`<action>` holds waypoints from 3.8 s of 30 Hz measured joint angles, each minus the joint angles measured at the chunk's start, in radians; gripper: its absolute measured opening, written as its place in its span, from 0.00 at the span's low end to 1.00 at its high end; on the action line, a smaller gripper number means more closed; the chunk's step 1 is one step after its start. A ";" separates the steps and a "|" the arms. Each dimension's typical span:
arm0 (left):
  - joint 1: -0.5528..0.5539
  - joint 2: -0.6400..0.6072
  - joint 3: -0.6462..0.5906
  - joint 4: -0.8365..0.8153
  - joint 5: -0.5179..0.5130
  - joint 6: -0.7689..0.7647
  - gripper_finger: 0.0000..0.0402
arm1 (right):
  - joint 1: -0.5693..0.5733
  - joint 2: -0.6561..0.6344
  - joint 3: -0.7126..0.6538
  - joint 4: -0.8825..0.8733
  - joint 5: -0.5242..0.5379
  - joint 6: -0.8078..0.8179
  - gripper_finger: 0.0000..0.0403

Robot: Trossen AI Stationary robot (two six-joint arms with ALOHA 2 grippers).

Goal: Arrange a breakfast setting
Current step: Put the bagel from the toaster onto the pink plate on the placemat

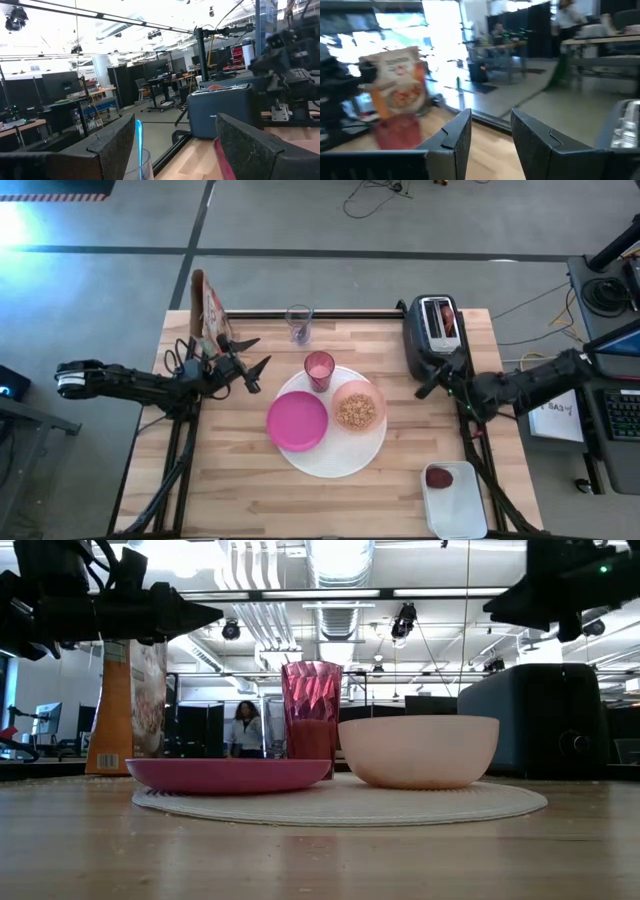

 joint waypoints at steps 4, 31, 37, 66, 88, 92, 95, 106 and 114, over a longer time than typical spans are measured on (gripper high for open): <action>0.000 0.000 0.000 0.000 0.000 0.000 0.65 | -0.076 -0.001 0.135 -0.349 -0.002 0.182 0.32; 0.000 0.000 0.000 -0.013 0.000 0.014 0.65 | -0.277 0.012 0.576 -1.328 -0.088 0.913 0.50; 0.000 0.000 0.000 -0.044 0.000 0.014 0.65 | -0.344 0.019 0.576 -1.326 -0.097 0.897 0.50; 0.000 -0.001 0.000 -0.045 0.000 0.015 0.65 | -0.813 0.261 0.603 -1.258 -0.351 0.618 0.50; 0.000 -0.001 0.000 -0.050 0.000 0.015 0.65 | -1.177 0.538 0.829 -1.282 -0.581 0.355 0.50; 0.000 -0.001 0.000 -0.053 0.000 0.019 0.65 | -1.179 0.560 0.856 -1.347 -0.575 0.355 0.50; 0.000 -0.001 0.000 -0.054 0.000 0.023 0.65 | -1.189 0.564 0.855 -1.360 -0.583 0.368 0.50; 0.000 -0.001 0.000 -0.084 0.000 0.023 0.65 | -1.191 0.562 0.777 -1.338 -0.607 0.445 0.42; 0.000 0.000 0.000 -0.086 0.000 0.023 0.65 | -1.191 0.557 0.777 -1.275 -0.632 0.452 0.38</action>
